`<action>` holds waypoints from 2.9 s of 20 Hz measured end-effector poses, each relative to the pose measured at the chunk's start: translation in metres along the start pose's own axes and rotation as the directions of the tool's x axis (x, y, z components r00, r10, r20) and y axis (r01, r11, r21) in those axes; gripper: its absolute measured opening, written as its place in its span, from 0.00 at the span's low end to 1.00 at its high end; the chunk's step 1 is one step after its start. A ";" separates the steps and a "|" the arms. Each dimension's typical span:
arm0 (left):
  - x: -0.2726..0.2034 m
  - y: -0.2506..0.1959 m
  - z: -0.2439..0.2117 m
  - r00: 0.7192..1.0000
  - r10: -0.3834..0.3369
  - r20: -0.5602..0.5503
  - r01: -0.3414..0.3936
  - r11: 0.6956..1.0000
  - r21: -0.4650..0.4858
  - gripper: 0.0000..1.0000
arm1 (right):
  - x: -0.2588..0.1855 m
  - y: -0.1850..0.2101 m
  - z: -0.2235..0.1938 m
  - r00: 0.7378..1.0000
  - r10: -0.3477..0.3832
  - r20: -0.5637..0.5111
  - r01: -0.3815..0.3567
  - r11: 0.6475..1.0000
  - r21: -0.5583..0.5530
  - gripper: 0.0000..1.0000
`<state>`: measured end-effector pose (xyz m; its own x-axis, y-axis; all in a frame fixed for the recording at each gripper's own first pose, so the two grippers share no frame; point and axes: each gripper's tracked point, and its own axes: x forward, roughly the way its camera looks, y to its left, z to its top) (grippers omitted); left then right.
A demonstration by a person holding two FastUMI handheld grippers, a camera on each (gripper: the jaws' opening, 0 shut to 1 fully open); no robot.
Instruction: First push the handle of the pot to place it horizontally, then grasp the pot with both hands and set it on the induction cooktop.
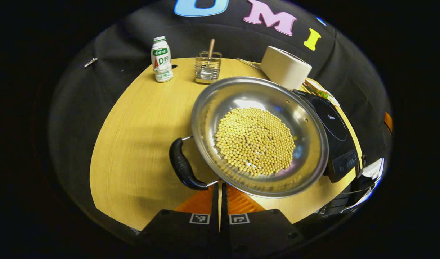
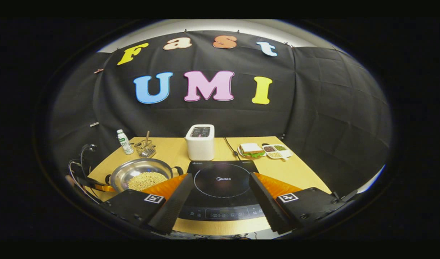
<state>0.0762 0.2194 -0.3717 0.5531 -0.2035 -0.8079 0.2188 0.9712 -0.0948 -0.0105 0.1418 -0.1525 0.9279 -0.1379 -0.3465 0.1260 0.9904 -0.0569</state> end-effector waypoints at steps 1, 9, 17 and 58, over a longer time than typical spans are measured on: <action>0.002 0.005 0.004 1.000 0.002 0.005 -0.002 1.000 -0.017 0.05 | 0.001 0.001 0.000 1.000 0.000 -0.002 0.000 1.000 -0.001 0.98; 0.018 0.035 0.035 1.000 0.004 0.028 -0.001 0.996 -0.084 0.05 | 0.016 0.011 -0.002 1.000 -0.015 -0.026 0.015 1.000 0.009 0.98; 0.032 0.054 0.059 0.999 0.014 0.036 -0.012 0.999 -0.050 0.05 | 0.029 0.026 -0.015 0.998 -0.008 -0.065 0.010 0.999 0.034 0.99; 0.047 0.058 0.130 0.971 -0.091 0.221 0.107 0.992 -0.064 0.96 | 0.178 0.175 -0.120 0.772 0.412 -0.485 -0.283 0.905 0.318 0.98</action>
<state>0.2197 0.2501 -0.3393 0.6952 -0.3131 -0.6471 0.2249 0.9497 -0.2180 0.1348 0.2890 -0.3367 0.5976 0.2968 -0.7448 -0.0365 0.9381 0.3445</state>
